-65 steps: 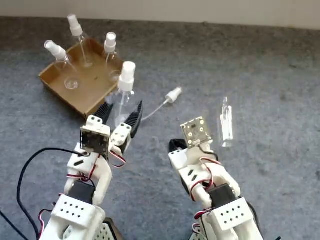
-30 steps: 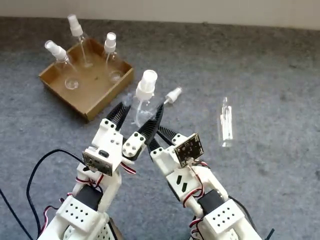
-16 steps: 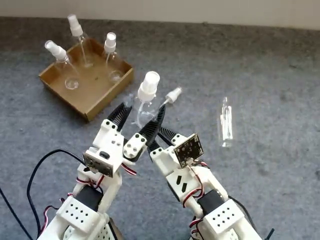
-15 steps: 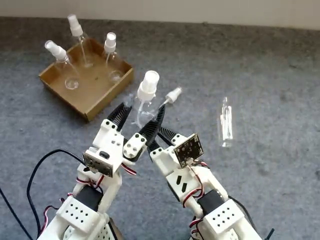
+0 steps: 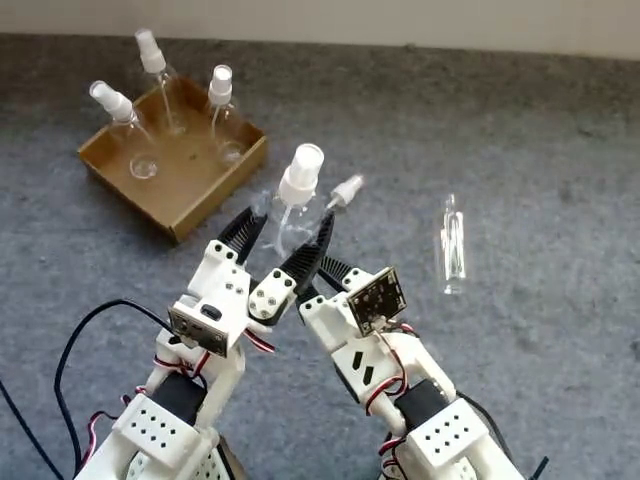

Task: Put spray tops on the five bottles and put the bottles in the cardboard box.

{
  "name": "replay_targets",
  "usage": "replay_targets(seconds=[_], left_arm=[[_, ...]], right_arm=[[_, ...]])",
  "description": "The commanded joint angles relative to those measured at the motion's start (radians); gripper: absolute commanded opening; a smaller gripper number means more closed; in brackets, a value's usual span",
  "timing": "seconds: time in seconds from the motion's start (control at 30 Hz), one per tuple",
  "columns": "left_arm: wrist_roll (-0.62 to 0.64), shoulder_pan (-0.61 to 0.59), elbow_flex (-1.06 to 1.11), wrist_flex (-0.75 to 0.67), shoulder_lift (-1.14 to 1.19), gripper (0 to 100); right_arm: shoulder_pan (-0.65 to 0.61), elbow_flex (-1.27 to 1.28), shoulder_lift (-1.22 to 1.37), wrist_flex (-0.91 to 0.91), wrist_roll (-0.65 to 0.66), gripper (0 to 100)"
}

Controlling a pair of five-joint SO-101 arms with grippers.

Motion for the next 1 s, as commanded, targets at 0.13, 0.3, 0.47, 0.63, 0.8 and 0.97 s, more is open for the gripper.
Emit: replay_targets(seconds=[0.13, 0.3, 0.47, 0.63, 0.8, 0.97], left_arm=[[0.011, 0.039, 0.024, 0.021, -0.001, 10], [0.011, 0.031, 0.024, 0.021, -0.001, 10], [0.011, 0.031, 0.024, 0.021, -0.001, 10], [0.011, 0.005, 0.024, 0.017, -0.001, 10], [0.012, -0.113, 0.015, 0.015, -0.002, 10], [0.012, -0.179, 0.015, 0.021, -0.002, 10]], right_arm=[[0.122, 0.128, -0.012, -0.042, 0.011, 0.4], [0.166, 0.128, -0.012, -0.042, 0.011, 0.4], [0.176, 0.128, -0.012, -0.039, 0.011, 0.4], [0.176, 0.128, -0.01, -0.035, 0.011, 0.4], [0.18, 0.128, -0.01, -0.035, 0.011, 0.4], [0.226, 0.127, -0.012, -0.036, 0.011, 0.4]])
